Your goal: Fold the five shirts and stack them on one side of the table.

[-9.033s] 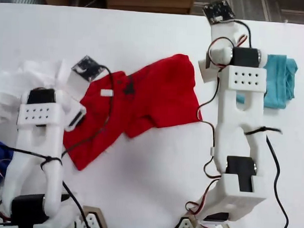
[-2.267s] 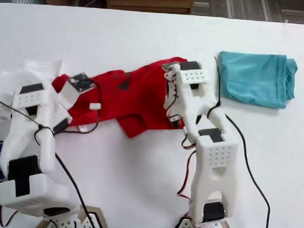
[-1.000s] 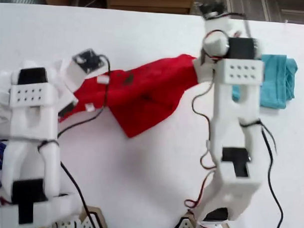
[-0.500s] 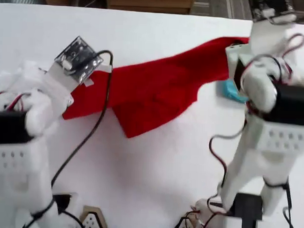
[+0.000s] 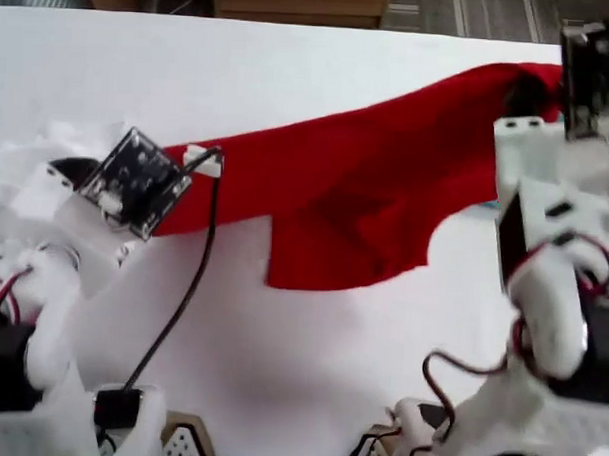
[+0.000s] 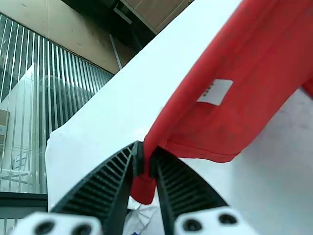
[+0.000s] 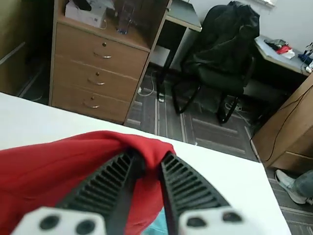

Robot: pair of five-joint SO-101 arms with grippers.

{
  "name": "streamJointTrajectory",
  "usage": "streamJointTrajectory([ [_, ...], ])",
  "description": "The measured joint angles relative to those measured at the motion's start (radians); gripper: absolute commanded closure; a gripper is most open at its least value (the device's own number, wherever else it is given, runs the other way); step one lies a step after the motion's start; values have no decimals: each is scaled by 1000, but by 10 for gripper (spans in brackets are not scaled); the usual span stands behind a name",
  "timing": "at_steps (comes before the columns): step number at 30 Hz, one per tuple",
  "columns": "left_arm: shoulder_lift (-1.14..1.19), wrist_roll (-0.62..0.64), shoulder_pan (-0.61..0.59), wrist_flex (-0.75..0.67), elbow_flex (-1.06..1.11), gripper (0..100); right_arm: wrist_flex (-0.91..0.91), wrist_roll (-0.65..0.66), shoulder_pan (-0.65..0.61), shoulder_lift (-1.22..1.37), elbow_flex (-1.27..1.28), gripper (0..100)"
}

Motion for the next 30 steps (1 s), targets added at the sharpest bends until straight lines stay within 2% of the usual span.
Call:
streamJointTrajectory([
  [8,-2,9,0,-6,41,975,0,3,3,-104,-3,979],
  [17,25,11,-72,-127,126,976,0,28,3,-201,-92,979],
  [22,38,83,-72,-127,112,976,2,28,3,-204,-100,979],
  [26,46,137,-75,-74,23,976,2,28,3,-204,-100,979],
  [30,48,152,-80,68,-130,976,34,28,3,-212,-126,979],
])
